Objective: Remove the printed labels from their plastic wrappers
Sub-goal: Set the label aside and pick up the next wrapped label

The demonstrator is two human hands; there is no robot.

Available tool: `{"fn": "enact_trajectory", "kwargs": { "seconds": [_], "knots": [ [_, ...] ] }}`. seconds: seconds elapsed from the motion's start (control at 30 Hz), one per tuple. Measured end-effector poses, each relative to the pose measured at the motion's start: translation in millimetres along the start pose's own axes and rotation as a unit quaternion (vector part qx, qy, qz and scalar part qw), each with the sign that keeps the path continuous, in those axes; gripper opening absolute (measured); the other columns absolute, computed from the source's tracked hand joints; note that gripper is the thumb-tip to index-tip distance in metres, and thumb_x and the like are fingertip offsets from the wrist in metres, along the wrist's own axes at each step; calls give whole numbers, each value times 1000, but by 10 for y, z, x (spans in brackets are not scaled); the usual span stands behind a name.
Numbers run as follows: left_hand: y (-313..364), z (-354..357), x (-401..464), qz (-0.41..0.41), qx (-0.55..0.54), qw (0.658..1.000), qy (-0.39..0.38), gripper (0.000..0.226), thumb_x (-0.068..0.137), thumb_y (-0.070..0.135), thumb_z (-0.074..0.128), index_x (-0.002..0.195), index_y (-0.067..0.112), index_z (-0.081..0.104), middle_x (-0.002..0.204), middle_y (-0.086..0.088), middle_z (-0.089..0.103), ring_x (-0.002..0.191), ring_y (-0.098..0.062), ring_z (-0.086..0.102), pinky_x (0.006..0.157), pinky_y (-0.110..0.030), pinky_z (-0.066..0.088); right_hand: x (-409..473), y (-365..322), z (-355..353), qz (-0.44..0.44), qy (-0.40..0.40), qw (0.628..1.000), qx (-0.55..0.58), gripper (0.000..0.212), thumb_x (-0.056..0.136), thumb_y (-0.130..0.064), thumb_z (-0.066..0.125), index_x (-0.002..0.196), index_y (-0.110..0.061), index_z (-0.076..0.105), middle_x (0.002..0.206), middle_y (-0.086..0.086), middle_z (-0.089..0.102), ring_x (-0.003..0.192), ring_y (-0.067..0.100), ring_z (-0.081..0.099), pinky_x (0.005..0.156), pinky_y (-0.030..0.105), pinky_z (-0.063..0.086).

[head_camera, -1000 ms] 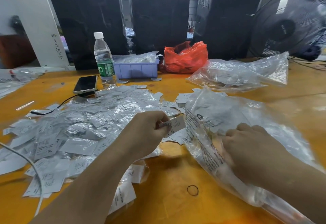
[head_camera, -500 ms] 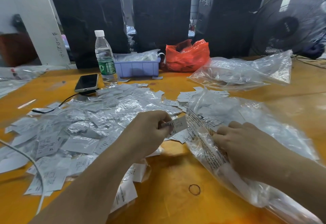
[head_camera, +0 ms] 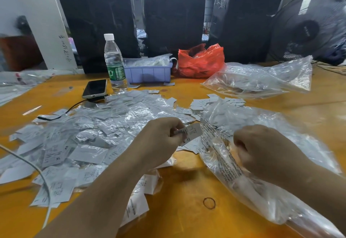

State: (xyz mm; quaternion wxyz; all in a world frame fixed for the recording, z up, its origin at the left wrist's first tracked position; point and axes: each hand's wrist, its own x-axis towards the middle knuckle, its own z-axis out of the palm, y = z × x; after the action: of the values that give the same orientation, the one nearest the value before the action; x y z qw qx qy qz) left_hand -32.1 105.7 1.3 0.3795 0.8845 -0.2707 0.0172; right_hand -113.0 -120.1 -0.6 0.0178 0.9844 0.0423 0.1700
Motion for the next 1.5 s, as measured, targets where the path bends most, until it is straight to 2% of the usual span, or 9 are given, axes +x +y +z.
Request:
{"fn": "enact_trajectory", "kwargs": {
  "seconds": [0.13, 0.3, 0.43, 0.57, 0.8, 0.93, 1.03, 1.17, 1.5],
  "knots": [
    [46, -67, 7, -18, -98, 995, 24, 14, 95, 23, 61, 101, 35, 62, 80, 7, 72, 67, -13, 64, 64, -34, 53, 95, -85, -179, 56, 86, 947, 305, 14, 80, -13, 54, 68, -18, 59, 62, 2, 62, 53, 13, 54, 51, 28, 44],
    [54, -125, 11, -26, -196, 977, 78, 20, 95, 13, 57, 100, 31, 63, 69, 11, 68, 56, 0, 58, 59, -21, 51, 362, -242, -313, 92, 15, 787, 610, 15, 83, 4, 48, 80, 0, 62, 73, 8, 72, 66, 22, 62, 63, 31, 48],
    [70, -142, 23, -42, -226, 969, 87, 24, 95, 5, 49, 88, 15, 70, 67, 11, 66, 60, -1, 57, 54, -14, 45, 603, -467, -308, 114, -42, 689, 714, 22, 85, 9, 48, 77, -7, 60, 75, 12, 70, 60, 17, 61, 53, 27, 49],
    [82, -161, 34, -64, -283, 955, 61, 31, 98, 36, 48, 88, 16, 70, 69, 10, 66, 63, -4, 58, 58, -20, 46, 820, -704, -194, 117, -73, 647, 750, 18, 87, 4, 55, 77, -9, 62, 68, 8, 66, 55, 14, 62, 47, 23, 48],
    [-31, -173, 54, -58, -232, 965, 111, 17, 92, 22, 64, 78, 14, 68, 68, 3, 62, 61, -6, 54, 63, -26, 47, 959, -778, 44, 113, -81, 657, 741, 12, 88, -14, 58, 79, -12, 65, 76, 2, 63, 69, 14, 58, 58, 27, 43],
    [-77, -150, 67, -66, -200, 970, 120, 16, 89, 29, 70, 77, 19, 69, 66, 6, 61, 61, -7, 55, 63, -30, 49, 958, -671, 77, 87, -157, 650, 738, 43, 79, -46, 68, 97, -8, 65, 87, 8, 66, 75, 24, 63, 57, 32, 51],
    [-113, -143, 73, -76, -200, 969, 125, 14, 86, 30, 72, 76, 20, 70, 62, 11, 60, 61, -6, 56, 64, -29, 50, 928, -680, 83, 62, -166, 683, 709, 37, 67, -24, 79, 93, -1, 67, 82, 11, 68, 69, 22, 65, 55, 30, 55],
    [-138, -167, 98, -101, -232, 960, 120, 14, 89, 27, 68, 80, 17, 71, 63, 10, 62, 59, -4, 57, 60, -21, 48, 929, -676, 106, 98, -124, 678, 718, 7, 80, 5, 70, 84, 0, 67, 70, 13, 66, 55, 16, 63, 53, 30, 56],
    [-152, -195, 104, -115, -274, 946, 127, 18, 91, 27, 67, 75, 18, 69, 64, 9, 65, 59, -4, 58, 57, -18, 49, 914, -627, 93, 143, -112, 675, 715, 38, 79, 17, 43, 55, -7, 61, 59, 8, 53, 46, 11, 49, 53, 32, 55]
  ]
}}
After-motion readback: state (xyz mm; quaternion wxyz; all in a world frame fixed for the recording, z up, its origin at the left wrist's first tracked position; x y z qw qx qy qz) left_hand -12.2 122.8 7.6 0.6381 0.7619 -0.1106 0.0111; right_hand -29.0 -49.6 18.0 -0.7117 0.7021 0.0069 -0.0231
